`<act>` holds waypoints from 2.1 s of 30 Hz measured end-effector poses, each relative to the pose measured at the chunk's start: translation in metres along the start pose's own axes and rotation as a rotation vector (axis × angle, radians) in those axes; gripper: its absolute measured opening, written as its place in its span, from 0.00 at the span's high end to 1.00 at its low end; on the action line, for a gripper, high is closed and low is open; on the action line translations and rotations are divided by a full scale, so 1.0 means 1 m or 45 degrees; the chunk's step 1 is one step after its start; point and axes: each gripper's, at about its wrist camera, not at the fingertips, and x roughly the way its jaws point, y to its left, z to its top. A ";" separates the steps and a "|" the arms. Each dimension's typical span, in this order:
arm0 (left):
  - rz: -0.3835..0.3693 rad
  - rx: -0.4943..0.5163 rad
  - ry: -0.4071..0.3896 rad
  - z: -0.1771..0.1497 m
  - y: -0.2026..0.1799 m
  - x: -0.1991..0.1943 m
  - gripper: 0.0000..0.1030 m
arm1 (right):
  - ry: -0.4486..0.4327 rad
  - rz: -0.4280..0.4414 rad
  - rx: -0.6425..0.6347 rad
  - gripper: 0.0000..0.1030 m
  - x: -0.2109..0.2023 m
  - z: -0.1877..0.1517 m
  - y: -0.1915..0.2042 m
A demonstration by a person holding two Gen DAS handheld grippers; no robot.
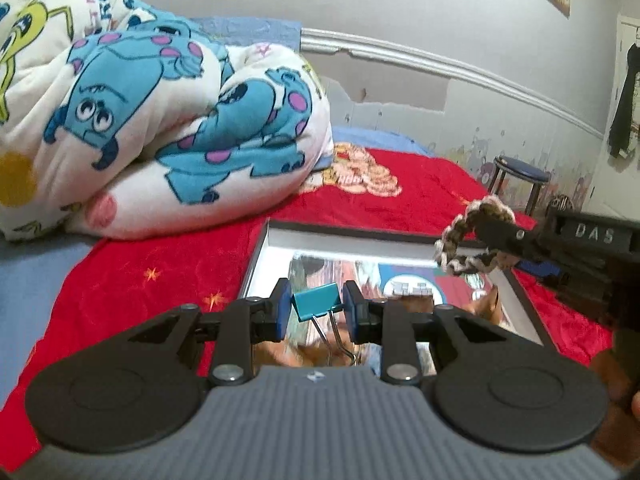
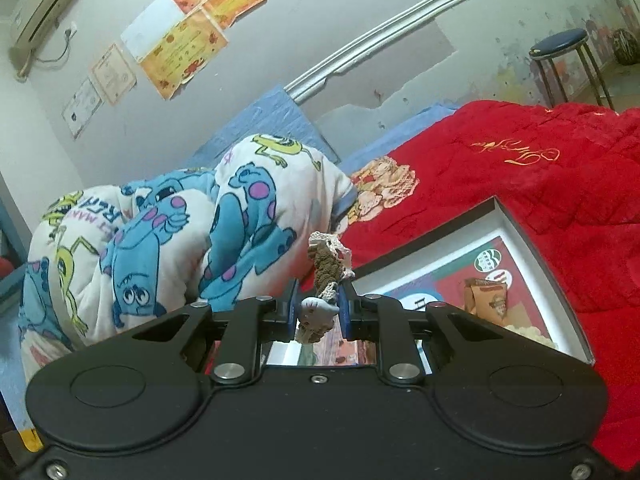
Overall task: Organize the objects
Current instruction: 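Carry the binder clip over the box while the right tool carries the scrunchie there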
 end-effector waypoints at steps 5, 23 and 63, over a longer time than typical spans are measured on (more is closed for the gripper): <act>-0.001 0.040 -0.052 0.012 -0.007 0.007 0.69 | -0.023 0.016 0.009 0.81 0.007 0.003 -0.001; 0.066 0.042 -0.094 0.034 -0.005 0.055 0.69 | -0.127 0.013 0.135 0.81 0.037 0.008 -0.019; 0.046 0.110 0.272 0.005 -0.002 0.130 0.68 | 0.141 -0.131 0.189 0.81 0.088 -0.022 -0.035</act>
